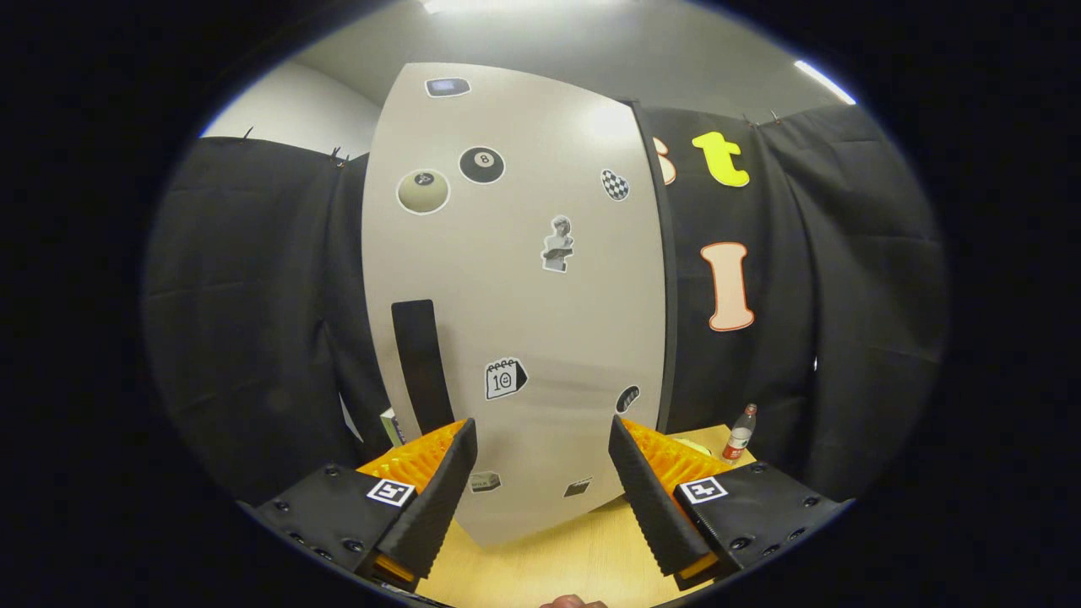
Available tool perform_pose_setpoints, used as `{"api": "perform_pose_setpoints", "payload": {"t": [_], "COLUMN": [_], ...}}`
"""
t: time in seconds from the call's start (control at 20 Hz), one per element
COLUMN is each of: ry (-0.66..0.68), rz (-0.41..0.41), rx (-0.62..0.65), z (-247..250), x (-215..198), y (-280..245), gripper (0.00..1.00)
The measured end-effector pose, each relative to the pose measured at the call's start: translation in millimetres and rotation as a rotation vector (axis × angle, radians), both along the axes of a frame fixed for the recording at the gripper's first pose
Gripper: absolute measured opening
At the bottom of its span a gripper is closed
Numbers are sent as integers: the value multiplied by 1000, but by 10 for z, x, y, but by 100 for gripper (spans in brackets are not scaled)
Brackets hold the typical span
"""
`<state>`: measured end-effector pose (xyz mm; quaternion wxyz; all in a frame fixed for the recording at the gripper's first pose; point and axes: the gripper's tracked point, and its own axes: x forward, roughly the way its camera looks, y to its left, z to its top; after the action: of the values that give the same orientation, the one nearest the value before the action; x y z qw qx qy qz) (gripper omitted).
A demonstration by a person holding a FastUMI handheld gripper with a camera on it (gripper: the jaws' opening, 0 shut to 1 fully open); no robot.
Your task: Open the shoe cabinet door, grab the shoes and put them into the shoe cabinet, then close the shoe cabinet door.
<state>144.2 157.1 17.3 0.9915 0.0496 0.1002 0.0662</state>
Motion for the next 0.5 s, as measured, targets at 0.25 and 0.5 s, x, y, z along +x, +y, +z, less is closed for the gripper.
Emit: {"api": "perform_pose_setpoints", "payload": {"t": [0.25,0.5], "ry": [-38,-41], "rz": [31,44], "rx": [19,-5], "z": [128,146], "x": [-66,-89], "y": [99,96], "gripper": [98,98]}}
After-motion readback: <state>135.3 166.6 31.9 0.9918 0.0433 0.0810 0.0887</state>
